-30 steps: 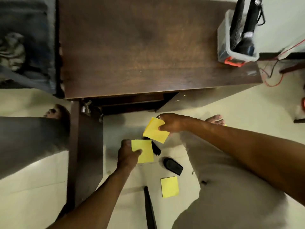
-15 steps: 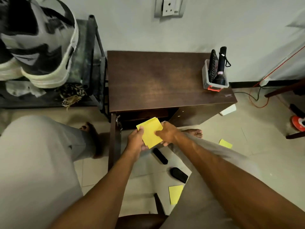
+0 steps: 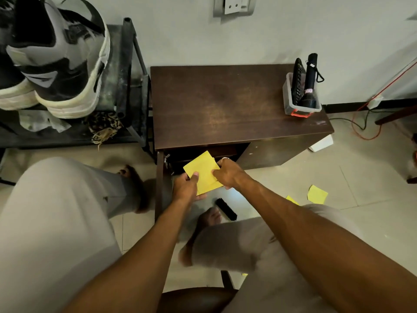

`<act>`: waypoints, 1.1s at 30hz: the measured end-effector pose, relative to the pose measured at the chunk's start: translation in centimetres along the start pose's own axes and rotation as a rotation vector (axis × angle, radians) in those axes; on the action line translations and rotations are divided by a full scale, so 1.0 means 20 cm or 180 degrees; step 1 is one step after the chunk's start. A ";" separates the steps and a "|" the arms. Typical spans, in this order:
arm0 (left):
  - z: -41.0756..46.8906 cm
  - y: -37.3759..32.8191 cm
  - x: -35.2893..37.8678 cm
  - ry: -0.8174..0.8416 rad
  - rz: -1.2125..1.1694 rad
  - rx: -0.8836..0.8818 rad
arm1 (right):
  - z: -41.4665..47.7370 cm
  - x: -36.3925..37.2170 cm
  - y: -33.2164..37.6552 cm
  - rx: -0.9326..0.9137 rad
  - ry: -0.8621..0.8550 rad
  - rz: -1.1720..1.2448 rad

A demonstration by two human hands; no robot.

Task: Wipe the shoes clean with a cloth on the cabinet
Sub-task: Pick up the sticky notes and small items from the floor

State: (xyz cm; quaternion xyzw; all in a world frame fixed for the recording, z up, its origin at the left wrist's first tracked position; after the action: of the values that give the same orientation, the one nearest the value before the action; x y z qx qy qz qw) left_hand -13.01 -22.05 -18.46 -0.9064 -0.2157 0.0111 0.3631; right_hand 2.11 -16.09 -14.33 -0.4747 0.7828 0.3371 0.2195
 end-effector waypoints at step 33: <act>0.62 0.20 0.02 -0.1265 -0.2823 -0.0343 | 0.66 0.41 0.10 0.0827 0.0004 0.3643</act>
State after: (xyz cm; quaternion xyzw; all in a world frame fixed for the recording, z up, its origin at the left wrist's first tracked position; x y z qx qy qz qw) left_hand -13.30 -16.34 -30.11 -0.7250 -0.6464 0.0170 0.2372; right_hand -3.12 -10.62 -27.94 0.0541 0.9497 0.3030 0.0585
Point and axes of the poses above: each hand's wrist, its own z-axis towards the middle knuckle, its own x-axis out of the palm, y = z × x, the point moved 7 cm from there along z, towards the middle knuckle, and after that the axes turned 10 degrees about -z, right-handed, at the moved point
